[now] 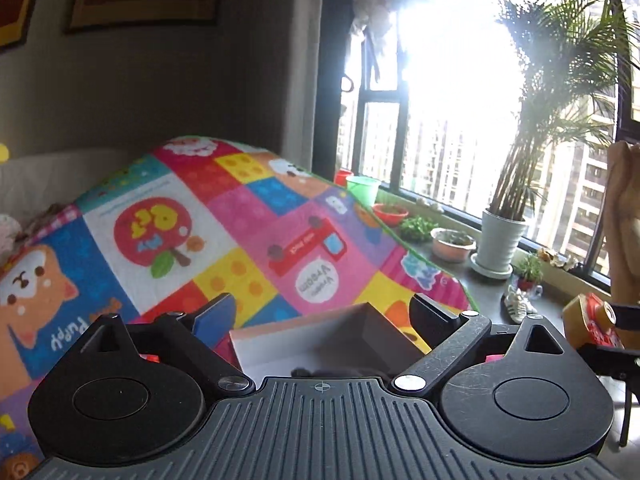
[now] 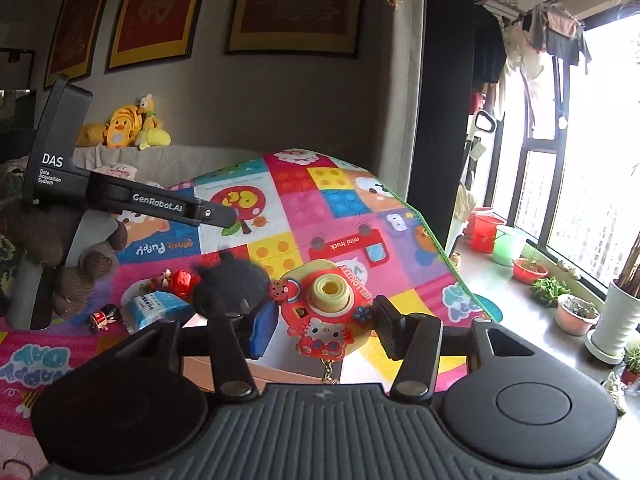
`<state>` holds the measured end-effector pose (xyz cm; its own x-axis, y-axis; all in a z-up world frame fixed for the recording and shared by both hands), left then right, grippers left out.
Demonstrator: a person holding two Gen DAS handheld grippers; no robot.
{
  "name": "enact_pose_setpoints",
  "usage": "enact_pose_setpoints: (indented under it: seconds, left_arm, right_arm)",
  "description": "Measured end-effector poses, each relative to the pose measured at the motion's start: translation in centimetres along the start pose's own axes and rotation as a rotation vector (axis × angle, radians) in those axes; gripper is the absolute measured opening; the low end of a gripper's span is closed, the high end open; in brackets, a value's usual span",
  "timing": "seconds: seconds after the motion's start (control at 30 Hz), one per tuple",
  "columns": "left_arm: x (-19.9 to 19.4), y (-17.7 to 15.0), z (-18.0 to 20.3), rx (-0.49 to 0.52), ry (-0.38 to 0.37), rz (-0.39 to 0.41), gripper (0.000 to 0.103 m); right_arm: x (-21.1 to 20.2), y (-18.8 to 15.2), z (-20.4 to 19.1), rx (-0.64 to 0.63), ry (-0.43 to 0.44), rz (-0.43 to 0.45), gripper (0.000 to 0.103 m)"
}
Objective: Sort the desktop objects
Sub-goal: 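Carry both items over the pink box and open both tools to drop them in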
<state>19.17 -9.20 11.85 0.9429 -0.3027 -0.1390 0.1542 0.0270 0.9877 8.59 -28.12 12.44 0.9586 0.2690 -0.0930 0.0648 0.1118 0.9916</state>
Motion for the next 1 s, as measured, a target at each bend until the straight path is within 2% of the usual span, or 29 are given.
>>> enact_pose_setpoints:
  seconds: [0.13, 0.27, 0.37, 0.47, 0.5, 0.63, 0.7, 0.87, 1.0]
  left_arm:
    - [-3.3, -5.0, -1.2, 0.078, 0.032, -0.057, 0.1]
    - [-6.2, -10.2, -1.8, 0.132, 0.055, -0.133, 0.1]
    - [-7.7, -13.1, -2.4, 0.096, 0.068, -0.188, 0.1]
    - [-8.4, -14.3, -3.7, 0.035, 0.092, -0.219, 0.1]
    - [-8.6, -14.4, -4.3, 0.031, 0.109, -0.22, 0.1]
    - [-9.7, -14.8, -6.8, 0.037, 0.179, -0.217, 0.101]
    - [-10.2, -15.2, -7.7, 0.022, 0.204, -0.224, 0.101]
    - [-10.9, -15.9, -9.1, -0.021, 0.226, -0.227, 0.101]
    - [-11.5, -15.8, -9.9, -0.029, 0.248, -0.214, 0.101]
  right_arm:
    - [2.3, -0.5, 0.4, 0.05, 0.005, -0.026, 0.052]
    - [5.8, -0.3, -0.3, 0.142, 0.053, -0.064, 0.052]
    - [9.3, -0.1, -1.8, 0.212, 0.097, -0.107, 0.052]
    - [12.9, 0.1, -3.3, 0.23, 0.112, -0.122, 0.054]
    - [13.8, 0.1, -3.6, 0.219, 0.097, -0.118, 0.06]
    - [15.2, -1.1, -3.6, 0.104, 0.016, -0.108, 0.068]
    - [15.9, -3.0, -2.2, 0.126, -0.024, -0.162, 0.072]
    - [17.1, -9.2, 1.8, 0.172, -0.172, -0.314, 0.072]
    - [17.5, -12.1, 2.4, 0.206, -0.2, -0.384, 0.077]
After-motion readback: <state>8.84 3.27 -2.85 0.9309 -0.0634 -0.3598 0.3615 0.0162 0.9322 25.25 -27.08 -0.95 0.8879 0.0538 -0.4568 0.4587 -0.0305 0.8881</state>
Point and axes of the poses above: each gripper's, at about its wrist camera, not at the fingertips, and x roughly the way its jaws point, z to its right, y to its top, the point moved 9 cm from there along x, roughly the way its jaws point, and after that the axes turned 14 degrees about z, right-handed, at the moved point
